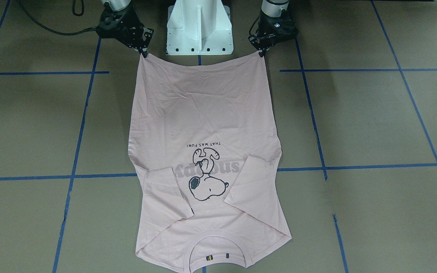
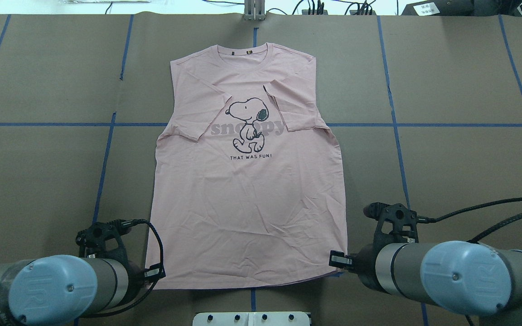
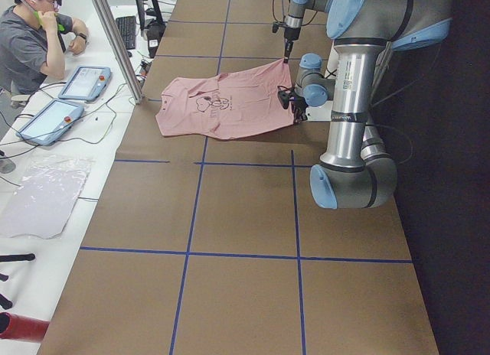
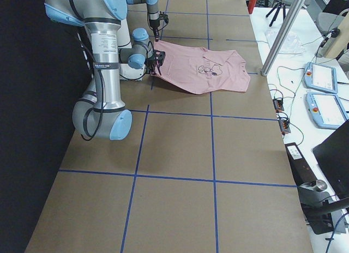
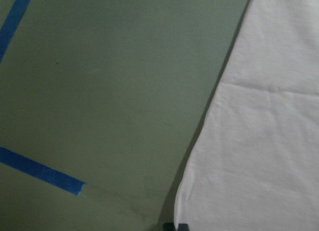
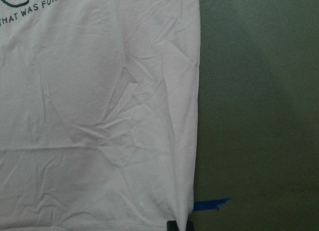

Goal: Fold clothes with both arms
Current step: 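Lift the hem with both grippers and fold it toward the collar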

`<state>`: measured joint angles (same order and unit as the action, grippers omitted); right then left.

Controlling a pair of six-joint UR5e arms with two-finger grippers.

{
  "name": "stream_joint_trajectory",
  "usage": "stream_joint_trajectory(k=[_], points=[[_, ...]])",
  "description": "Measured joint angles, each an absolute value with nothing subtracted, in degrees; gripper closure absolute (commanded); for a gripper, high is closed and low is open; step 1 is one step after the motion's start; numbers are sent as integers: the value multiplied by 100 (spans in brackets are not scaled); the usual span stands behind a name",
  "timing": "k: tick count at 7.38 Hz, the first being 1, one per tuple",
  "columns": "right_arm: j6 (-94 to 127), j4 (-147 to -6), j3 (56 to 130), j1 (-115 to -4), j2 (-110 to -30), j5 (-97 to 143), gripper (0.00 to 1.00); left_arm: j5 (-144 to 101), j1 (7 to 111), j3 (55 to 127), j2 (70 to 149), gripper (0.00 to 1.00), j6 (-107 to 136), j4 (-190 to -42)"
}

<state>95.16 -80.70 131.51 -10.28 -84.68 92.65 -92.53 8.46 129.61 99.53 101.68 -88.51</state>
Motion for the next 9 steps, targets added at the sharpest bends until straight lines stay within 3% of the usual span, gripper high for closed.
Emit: stream_joint_trajectory(k=[5,7,9], points=[[9645,-8251,14377,-567,-9249,10445,100,-9760,597,14526,9955,100,9382,-8050],[9332,-8270,14079,-971,-8925,10414,100,-9764,593,14343,10159,100,9191,-7951],[8471,-8273,13274,-1930,-8080,10396,100,-9706,1263,13862,10532,100,8508,-7951]])
